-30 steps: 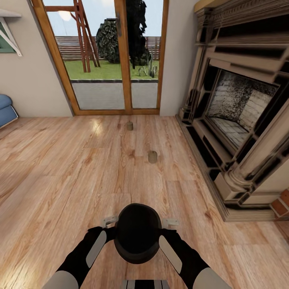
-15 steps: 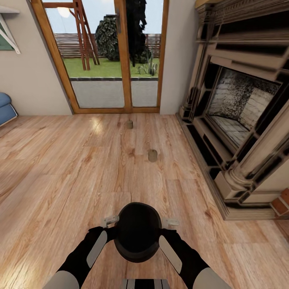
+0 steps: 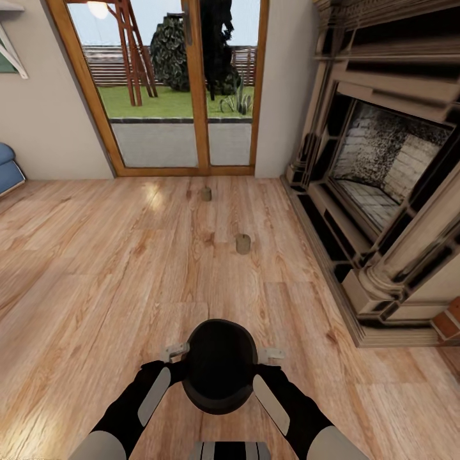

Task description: Place each of the two pumpkins and all three candles from the living room inside a cabinet in the living room (use any cabinet), then make sure every cabinet is closed, and position the cauldron so it is next to a table in the living room.

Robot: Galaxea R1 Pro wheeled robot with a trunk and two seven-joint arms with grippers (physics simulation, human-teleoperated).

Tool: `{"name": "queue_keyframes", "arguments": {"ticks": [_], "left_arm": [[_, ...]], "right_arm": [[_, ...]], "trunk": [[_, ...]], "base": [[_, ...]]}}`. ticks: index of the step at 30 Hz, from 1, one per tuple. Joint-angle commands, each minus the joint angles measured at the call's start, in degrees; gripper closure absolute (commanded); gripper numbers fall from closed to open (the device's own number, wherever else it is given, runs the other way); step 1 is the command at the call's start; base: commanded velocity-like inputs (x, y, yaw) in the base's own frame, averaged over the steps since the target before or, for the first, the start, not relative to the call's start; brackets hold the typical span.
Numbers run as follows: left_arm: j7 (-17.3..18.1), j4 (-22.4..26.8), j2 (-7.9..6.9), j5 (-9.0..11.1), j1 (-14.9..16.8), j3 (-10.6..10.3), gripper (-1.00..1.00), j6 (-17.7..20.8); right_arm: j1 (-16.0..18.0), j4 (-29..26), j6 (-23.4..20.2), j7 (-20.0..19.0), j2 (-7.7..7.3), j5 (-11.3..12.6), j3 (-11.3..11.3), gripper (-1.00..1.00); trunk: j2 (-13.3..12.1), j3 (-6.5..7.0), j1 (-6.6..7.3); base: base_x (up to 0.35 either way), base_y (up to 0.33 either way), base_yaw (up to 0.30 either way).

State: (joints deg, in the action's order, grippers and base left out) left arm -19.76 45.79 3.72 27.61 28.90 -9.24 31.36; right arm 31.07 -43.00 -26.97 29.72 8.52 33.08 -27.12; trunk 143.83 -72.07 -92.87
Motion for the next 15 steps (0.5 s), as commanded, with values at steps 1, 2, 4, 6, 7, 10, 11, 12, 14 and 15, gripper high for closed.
{"name": "queue_keyframes", "arguments": {"ticks": [1, 2, 4, 6, 7, 10, 11, 12, 14, 15], "left_arm": [[-0.5, 0.1, -0.03, 0.6, 0.0, -0.2, -1.00, 0.1], [-0.5, 0.1, -0.03, 0.6, 0.0, -0.2, -1.00, 0.1], [-0.5, 0.1, -0.02, 0.6, 0.0, -0.2, -1.00, 0.1], [-0.5, 0.1, -0.01, 0.6, 0.0, -0.2, -1.00, 0.1], [-0.6, 0.1, 0.00, 0.5, 0.0, -0.2, -1.00, 0.1], [-0.6, 0.1, -0.02, 0.5, 0.0, -0.2, -1.00, 0.1], [-0.6, 0.1, 0.00, 0.4, 0.0, -0.2, -1.00, 0.1], [-0.6, 0.1, 0.02, 0.4, 0.0, -0.2, -1.00, 0.1], [-0.6, 0.1, 0.03, 0.4, 0.0, -0.2, -1.00, 0.1], [-0.6, 0.1, 0.01, 0.4, 0.0, -0.2, -1.00, 0.1]], "right_arm": [[0.0, -0.1, -0.1, 0.5, -0.05, 0.5, -0.2, -1.00], [0.0, -0.1, -0.1, 0.5, -0.04, 0.5, -0.2, -1.00], [0.0, 0.0, -0.1, 0.5, -0.04, 0.5, -0.2, -1.00], [0.0, 0.0, 0.0, 0.5, -0.01, 0.6, -0.2, -1.00], [0.0, 0.0, 0.0, 0.5, -0.02, 0.5, -0.2, -1.00], [0.0, 0.0, 0.0, 0.5, -0.01, 0.6, -0.2, -1.00], [0.0, 0.0, 0.0, 0.5, -0.04, 0.6, -0.2, -1.00], [0.0, 0.1, 0.0, 0.5, -0.02, 0.6, -0.2, -1.00], [0.0, 0.1, 0.0, 0.5, -0.01, 0.6, -0.2, -1.00], [0.0, 0.1, 0.0, 0.5, 0.00, 0.6, -0.2, -1.00]], "trunk": [[0.0, -0.05, 0.01], [0.0, -0.05, 0.01], [0.0, -0.05, 0.01], [0.0, -0.05, 0.01], [0.0, -0.05, 0.01], [0.0, -0.05, 0.01], [0.0, -0.05, 0.01], [0.0, -0.05, 0.01], [0.0, -0.05, 0.01], [0.0, -0.05, 0.01]], "base": [[0.000, 0.000, 0.000], [0.000, 0.000, 0.000], [0.000, 0.000, 0.000], [0.000, 0.000, 0.000], [0.000, 0.000, 0.000], [0.000, 0.000, 0.000], [0.000, 0.000, 0.000], [0.000, 0.000, 0.000], [0.000, 0.000, 0.000], [0.000, 0.000, 0.000]]}}
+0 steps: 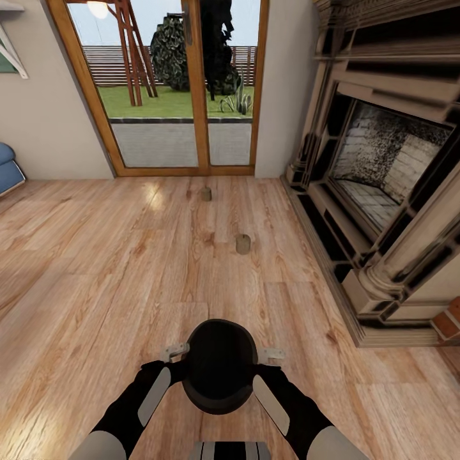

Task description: Place each of the two pumpkins and all three candles from the living room inside a cabinet in the living room (use any cabinet), then make sure every cabinet is closed, and position the cauldron so it is next to a table in the living room.

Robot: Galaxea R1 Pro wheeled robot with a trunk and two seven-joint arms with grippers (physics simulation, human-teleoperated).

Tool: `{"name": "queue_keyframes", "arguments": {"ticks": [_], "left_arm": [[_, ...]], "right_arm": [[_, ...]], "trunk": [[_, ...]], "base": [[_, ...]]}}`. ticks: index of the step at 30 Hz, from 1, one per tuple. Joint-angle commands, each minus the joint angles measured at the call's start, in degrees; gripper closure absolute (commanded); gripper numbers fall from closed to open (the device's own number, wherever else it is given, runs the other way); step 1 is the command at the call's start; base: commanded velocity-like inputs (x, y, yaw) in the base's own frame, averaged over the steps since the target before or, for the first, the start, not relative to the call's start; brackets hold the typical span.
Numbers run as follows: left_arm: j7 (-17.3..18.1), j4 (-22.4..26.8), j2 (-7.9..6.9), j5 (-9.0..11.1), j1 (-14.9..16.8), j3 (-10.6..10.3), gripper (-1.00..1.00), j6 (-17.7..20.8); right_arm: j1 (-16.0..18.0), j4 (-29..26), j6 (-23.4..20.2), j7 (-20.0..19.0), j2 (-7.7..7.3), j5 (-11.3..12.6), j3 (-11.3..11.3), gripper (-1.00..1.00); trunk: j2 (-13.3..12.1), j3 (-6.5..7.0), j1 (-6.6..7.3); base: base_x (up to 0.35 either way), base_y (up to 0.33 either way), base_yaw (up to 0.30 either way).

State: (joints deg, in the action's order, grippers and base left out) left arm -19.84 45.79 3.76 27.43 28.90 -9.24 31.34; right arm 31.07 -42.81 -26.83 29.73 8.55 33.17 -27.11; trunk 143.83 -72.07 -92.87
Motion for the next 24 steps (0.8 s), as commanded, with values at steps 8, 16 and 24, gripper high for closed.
{"name": "queue_keyframes", "arguments": {"ticks": [8, 16, 24], "left_arm": [[-0.5, 0.1, -0.06, 0.5, 0.0, -0.2, -1.00, 0.1], [-0.5, 0.1, -0.07, 0.5, 0.0, -0.2, -1.00, 0.1], [-0.5, 0.1, -0.07, 0.5, 0.0, -0.2, -1.00, 0.1]], "right_arm": [[0.0, 0.9, 0.5, 0.5, -0.03, 0.5, -0.2, -1.00], [0.0, 4.3, 3.6, 0.5, -0.03, 0.4, -0.3, -1.00], [0.0, 4.4, 3.9, 0.5, 0.03, 0.4, -0.3, -1.00]], "trunk": [[0.0, -0.05, 0.01], [0.0, -0.05, 0.01], [0.0, -0.05, 0.01]], "base": [[0.000, 0.000, 0.000], [0.000, 0.000, 0.000], [0.000, 0.000, 0.000]]}}
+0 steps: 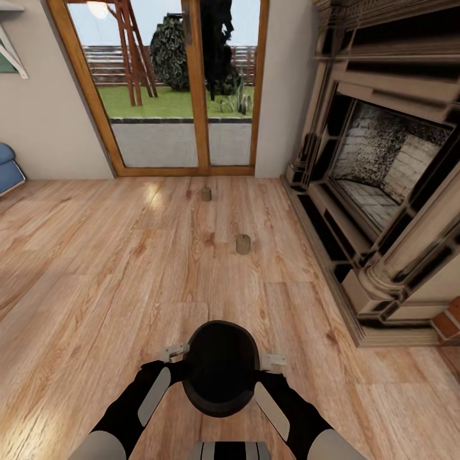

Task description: Place each of the two pumpkins and all three candles from the living room inside a cabinet in the living room (use any cabinet), then make sure every cabinet is closed, and position the cauldron so it is next to a table in the living room.

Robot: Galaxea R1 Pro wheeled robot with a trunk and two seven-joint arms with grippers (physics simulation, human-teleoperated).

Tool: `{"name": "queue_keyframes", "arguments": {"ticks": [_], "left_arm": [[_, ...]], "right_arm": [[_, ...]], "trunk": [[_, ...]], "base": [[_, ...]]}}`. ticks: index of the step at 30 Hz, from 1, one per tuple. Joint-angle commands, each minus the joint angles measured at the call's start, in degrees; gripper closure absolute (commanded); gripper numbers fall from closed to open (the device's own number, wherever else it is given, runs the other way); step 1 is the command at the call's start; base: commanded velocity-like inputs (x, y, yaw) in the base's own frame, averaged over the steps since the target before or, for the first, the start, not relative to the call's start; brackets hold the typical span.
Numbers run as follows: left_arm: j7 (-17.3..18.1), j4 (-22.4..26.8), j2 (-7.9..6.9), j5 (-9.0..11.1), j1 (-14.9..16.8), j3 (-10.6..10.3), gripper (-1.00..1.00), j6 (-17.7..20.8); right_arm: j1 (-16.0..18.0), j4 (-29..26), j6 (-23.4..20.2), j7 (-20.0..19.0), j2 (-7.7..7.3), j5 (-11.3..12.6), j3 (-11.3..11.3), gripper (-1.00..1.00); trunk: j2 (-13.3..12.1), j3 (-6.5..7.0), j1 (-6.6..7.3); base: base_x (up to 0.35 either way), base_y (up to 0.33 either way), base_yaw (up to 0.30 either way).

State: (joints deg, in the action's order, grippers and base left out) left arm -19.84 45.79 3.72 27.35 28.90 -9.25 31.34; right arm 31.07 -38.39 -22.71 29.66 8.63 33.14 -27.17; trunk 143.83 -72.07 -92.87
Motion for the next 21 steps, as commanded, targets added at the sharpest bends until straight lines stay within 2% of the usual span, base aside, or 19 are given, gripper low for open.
{"name": "queue_keyframes", "arguments": {"ticks": [1, 3, 7, 18, 19, 21], "left_arm": [[-0.5, 0.1, -0.03, 0.6, 0.0, -0.2, -1.00, 0.1], [-0.5, 0.1, -0.02, 0.6, 0.0, -0.2, -1.00, 0.1], [-0.5, 0.1, -0.02, 0.6, 0.0, -0.2, -1.00, 0.1], [-0.5, 0.1, -0.01, 0.5, 0.0, -0.2, -1.00, 0.1], [-0.5, 0.1, -0.02, 0.5, 0.0, -0.2, -1.00, 0.1], [-0.5, 0.1, 0.01, 0.5, 0.0, -0.2, -1.00, 0.1]], "right_arm": [[0.0, -0.1, -0.2, 0.5, -0.04, 0.4, -0.3, -1.00], [0.0, -0.1, -0.2, 0.5, -0.06, 0.4, -0.3, -1.00], [0.0, -0.1, -0.2, 0.5, -0.04, 0.4, -0.3, -1.00], [0.0, 0.0, -0.1, 0.2, -0.02, 0.4, -0.3, -1.00], [0.0, 0.0, -0.1, 0.1, -0.02, 0.4, -0.3, 1.00], [0.0, 0.0, -0.1, -0.1, -0.02, 0.4, -0.3, 1.00]], "trunk": [[0.0, -0.05, 0.01], [0.0, -0.05, 0.01], [0.1, -0.93, -0.09], [0.1, -0.93, -0.09], [0.1, -0.93, -0.09], [0.1, -0.93, -0.09]], "base": [[0.000, 0.000, 0.000], [0.000, 0.000, 0.000], [0.000, 0.000, 0.000], [0.000, 0.000, 0.000], [0.000, 0.000, 0.000], [0.000, 0.000, 0.000]]}}
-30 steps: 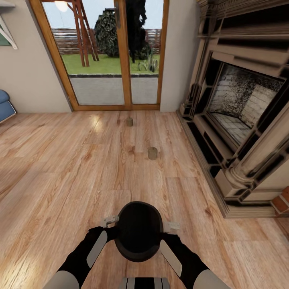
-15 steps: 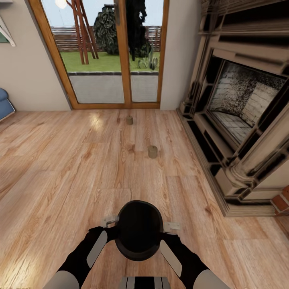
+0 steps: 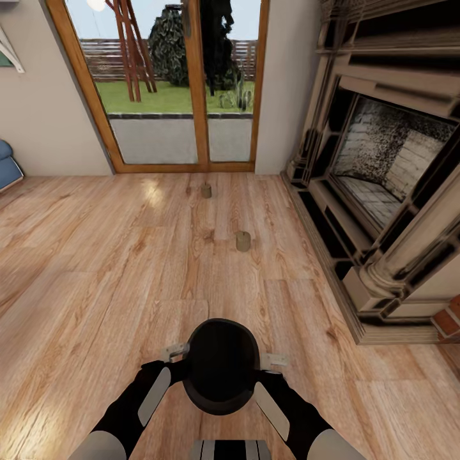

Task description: Place each of the two pumpkins and all three candles from the living room inside a cabinet in the living room (use any cabinet), then make sure every cabinet is closed, and position the cauldron so it is next to a table in the living room.

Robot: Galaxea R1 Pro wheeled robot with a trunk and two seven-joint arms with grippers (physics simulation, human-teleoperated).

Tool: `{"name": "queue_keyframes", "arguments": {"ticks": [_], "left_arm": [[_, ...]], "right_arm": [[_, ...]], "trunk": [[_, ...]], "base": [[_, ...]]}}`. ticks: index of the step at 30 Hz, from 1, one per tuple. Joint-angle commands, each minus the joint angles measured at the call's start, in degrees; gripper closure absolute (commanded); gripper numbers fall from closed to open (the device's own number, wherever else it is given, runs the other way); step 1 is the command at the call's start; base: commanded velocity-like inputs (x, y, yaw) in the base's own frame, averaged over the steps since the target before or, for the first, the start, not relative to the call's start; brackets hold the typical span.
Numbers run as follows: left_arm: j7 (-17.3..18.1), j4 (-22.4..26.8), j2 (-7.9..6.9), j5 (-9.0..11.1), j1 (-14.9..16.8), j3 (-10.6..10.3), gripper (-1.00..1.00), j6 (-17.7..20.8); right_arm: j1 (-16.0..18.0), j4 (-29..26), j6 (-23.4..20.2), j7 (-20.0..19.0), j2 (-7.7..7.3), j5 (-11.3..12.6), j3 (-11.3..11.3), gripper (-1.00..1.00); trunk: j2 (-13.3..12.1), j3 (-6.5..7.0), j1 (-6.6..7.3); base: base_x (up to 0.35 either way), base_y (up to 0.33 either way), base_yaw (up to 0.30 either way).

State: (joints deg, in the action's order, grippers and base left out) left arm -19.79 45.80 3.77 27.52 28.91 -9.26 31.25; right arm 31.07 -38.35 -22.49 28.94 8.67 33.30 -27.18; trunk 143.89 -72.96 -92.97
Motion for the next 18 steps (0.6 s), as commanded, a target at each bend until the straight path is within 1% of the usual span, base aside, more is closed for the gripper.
{"name": "queue_keyframes", "arguments": {"ticks": [1, 18], "left_arm": [[-0.6, 0.1, -0.02, 0.3, 0.0, -0.1, -1.00, 0.2], [-0.6, 0.1, 0.00, 0.3, 0.0, -0.1, -1.00, 0.2]], "right_arm": [[0.0, -0.1, -0.3, 0.5, -0.05, 0.2, -0.2, 1.00], [0.0, -0.1, -0.3, 0.5, -0.05, 0.2, -0.2, 1.00]], "trunk": [[0.0, -0.05, 0.01], [0.0, -0.05, 0.01]], "base": [[0.000, 0.000, 0.000], [0.000, 0.000, 0.000]]}}
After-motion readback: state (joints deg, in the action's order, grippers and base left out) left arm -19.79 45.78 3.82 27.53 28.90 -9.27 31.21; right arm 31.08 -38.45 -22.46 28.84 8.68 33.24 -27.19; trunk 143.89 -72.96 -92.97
